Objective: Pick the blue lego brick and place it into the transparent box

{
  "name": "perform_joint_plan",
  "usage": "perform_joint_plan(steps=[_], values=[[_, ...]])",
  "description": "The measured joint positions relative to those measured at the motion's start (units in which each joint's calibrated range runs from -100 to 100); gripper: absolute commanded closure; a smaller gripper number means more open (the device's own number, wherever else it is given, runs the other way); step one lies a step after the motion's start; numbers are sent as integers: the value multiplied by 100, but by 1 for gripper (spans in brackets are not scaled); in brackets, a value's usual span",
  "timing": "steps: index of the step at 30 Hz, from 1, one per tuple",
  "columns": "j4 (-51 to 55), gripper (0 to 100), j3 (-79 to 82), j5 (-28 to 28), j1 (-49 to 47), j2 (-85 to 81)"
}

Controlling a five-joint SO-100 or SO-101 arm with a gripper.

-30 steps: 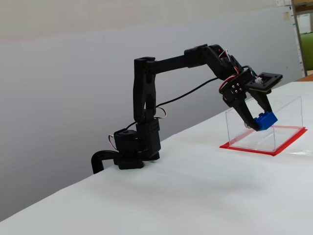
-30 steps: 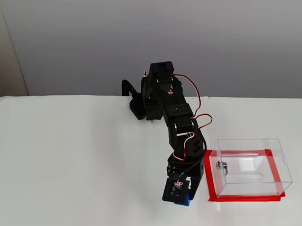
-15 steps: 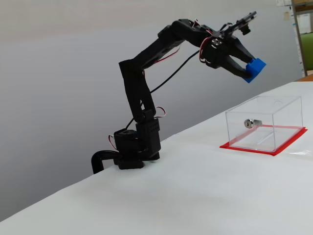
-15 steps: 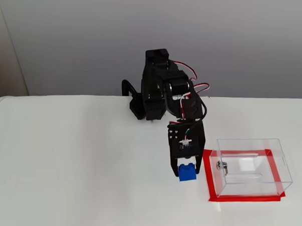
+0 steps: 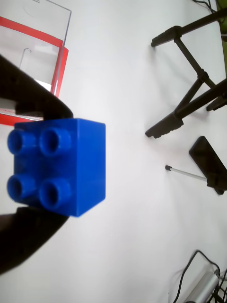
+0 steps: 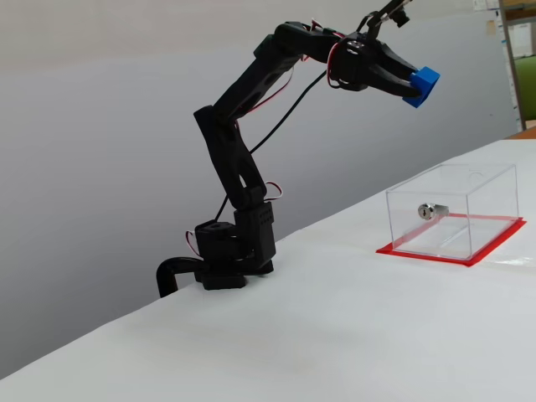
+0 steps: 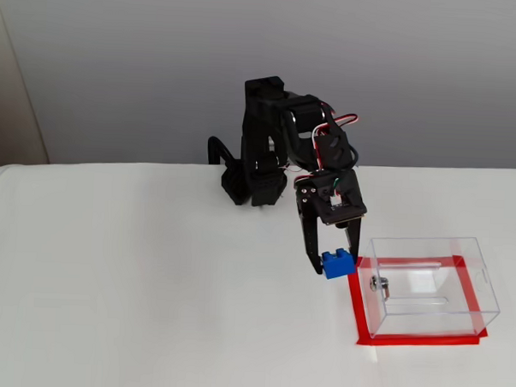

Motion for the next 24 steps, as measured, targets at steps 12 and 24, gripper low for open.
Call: perform_joint_plan(steps=[12,24], values=[[-146,89,9,0,-1912,482],[-754,89,9,-24,-3515,1471]])
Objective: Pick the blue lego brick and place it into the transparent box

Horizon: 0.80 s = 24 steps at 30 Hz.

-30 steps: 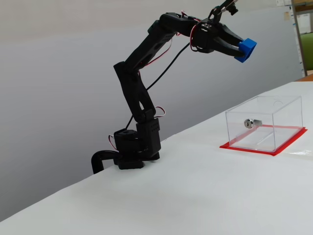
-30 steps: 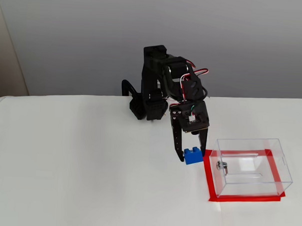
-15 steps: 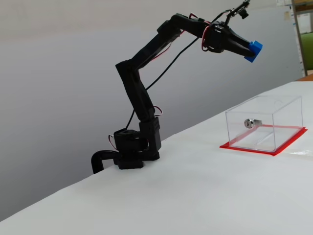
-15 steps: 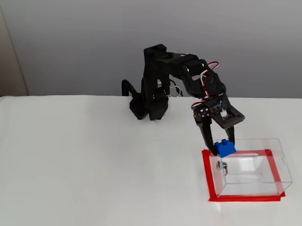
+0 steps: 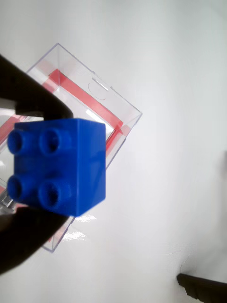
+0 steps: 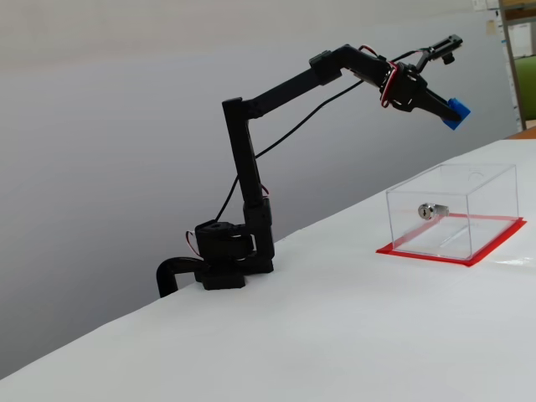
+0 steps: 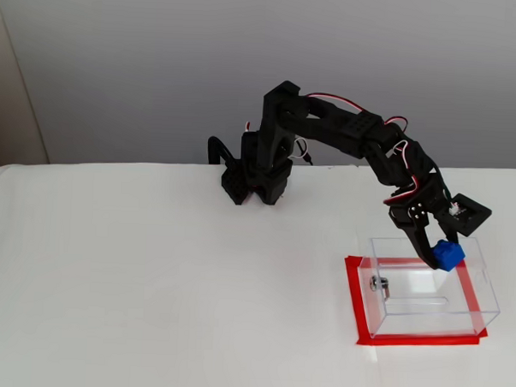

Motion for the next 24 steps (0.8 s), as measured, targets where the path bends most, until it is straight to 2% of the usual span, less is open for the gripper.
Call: perform_joint_plan(steps=[6,15,17,21,24], values=[[0,89,0,0,-406,330],[0,88,0,0,-491,372],[0,84,0,0,-502,372],[0,69,0,0,-502,372],[0,67,0,0,-502,372]])
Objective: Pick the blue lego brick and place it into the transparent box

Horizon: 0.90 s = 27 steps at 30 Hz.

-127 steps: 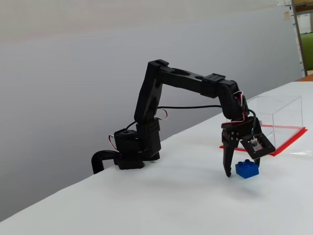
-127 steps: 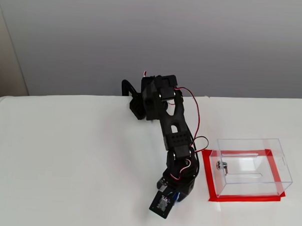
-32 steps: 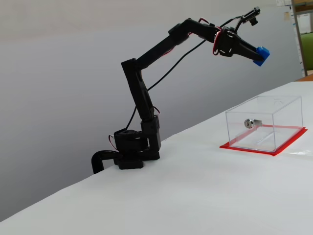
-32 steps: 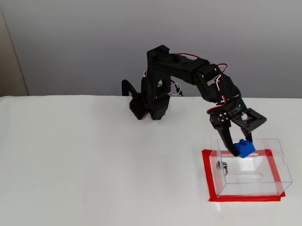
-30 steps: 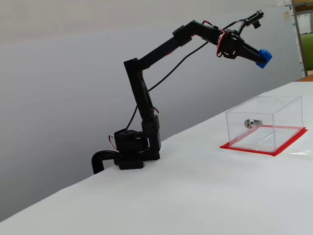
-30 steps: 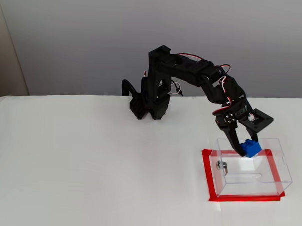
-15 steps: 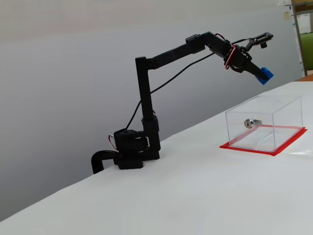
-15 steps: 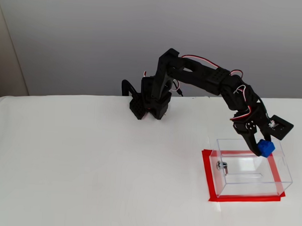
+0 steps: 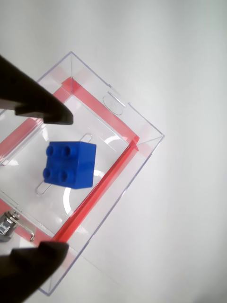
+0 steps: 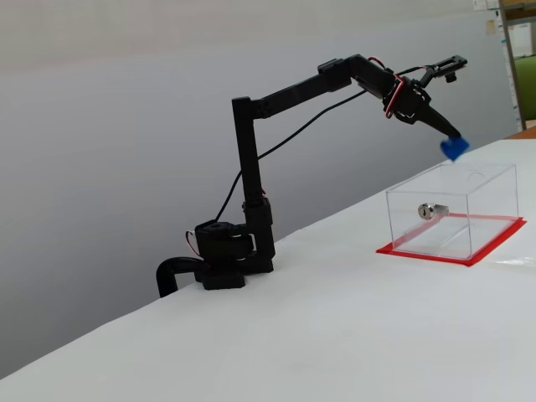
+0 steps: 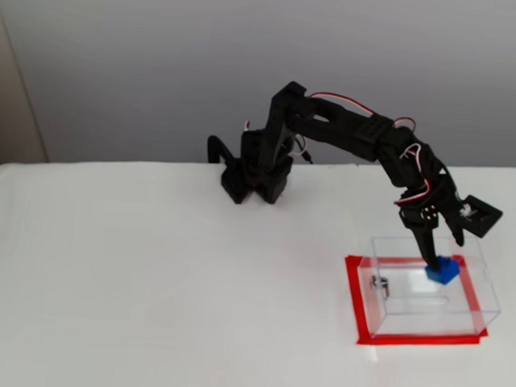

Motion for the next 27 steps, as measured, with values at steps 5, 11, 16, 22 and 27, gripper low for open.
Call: perform_joint_plan(steps=[5,11,16,22,27], values=[[0,68,0,0,0,0],[0,68,0,0,11,0],[0,74,0,0,11,0],[0,85,0,5,171,0],[0,92,26,10,395,-17]])
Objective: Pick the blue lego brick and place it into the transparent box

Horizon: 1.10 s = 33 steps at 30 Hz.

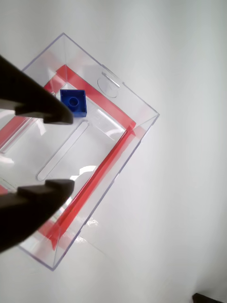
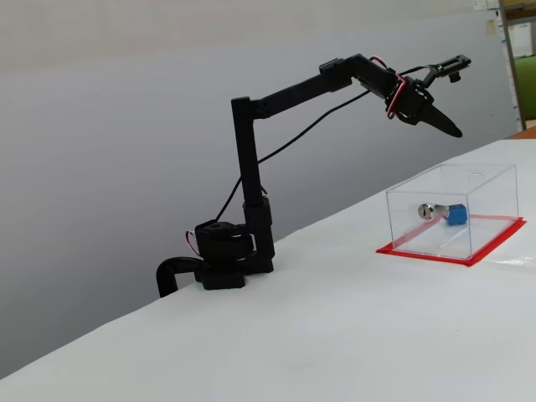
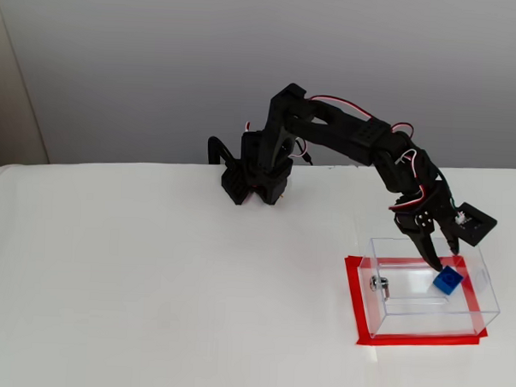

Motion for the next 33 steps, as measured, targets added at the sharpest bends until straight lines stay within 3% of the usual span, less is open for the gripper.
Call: perform_joint_plan(steps=[4,19,33], values=[[0,99,256,0,235,-228],[0,98,1995,-5,2009,-2283],[-17,99,5013,0,3910,-5218]])
